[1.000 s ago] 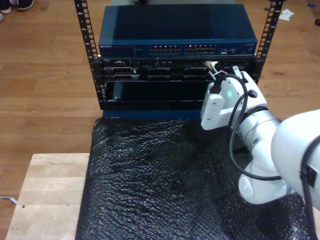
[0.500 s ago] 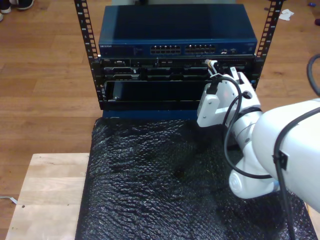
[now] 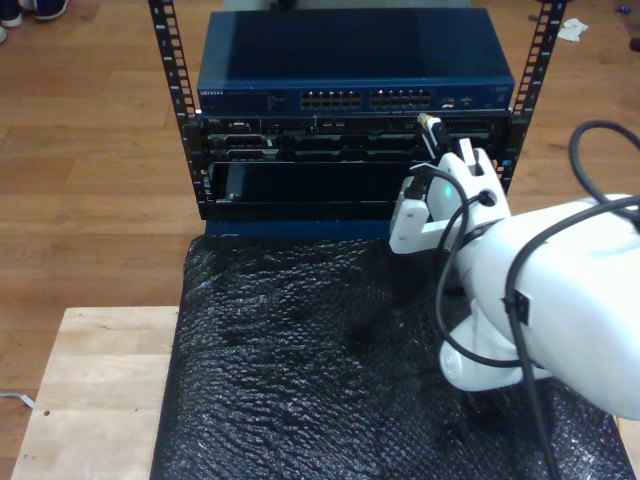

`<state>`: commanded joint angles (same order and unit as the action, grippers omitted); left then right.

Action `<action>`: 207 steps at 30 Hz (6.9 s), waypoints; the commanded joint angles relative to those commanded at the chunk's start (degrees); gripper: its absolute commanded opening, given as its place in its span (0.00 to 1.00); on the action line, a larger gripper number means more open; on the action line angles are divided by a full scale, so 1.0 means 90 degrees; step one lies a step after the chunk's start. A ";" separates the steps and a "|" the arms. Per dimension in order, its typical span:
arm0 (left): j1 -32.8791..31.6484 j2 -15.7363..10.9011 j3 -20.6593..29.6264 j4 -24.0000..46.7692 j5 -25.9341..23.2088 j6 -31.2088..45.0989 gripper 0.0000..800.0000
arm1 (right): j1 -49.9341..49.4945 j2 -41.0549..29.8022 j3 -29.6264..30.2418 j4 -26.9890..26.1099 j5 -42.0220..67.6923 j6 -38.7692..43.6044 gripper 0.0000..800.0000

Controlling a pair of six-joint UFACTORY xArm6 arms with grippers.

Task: Grab the cable and plug it in

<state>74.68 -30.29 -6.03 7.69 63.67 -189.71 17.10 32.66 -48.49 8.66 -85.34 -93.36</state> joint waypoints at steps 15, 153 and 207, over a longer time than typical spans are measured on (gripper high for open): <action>0.0000 0.0000 0.0000 0.0000 0.0000 0.0000 1.00 | 0.0303 0.0615 -0.1026 0.1074 0.0147 -0.0615 0.00; 0.0000 0.0000 0.0000 0.0000 0.0000 0.0000 1.00 | 0.0361 0.1368 -0.2149 0.1670 0.0723 -0.0674 0.00; 0.0000 0.0000 0.0000 0.0000 0.0000 0.0000 1.00 | 0.0410 0.1446 -0.2598 0.1670 0.1016 -0.0684 0.35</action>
<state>74.68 -30.29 -6.03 7.69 63.67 -189.71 20.79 45.67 -71.88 23.69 -76.20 -99.52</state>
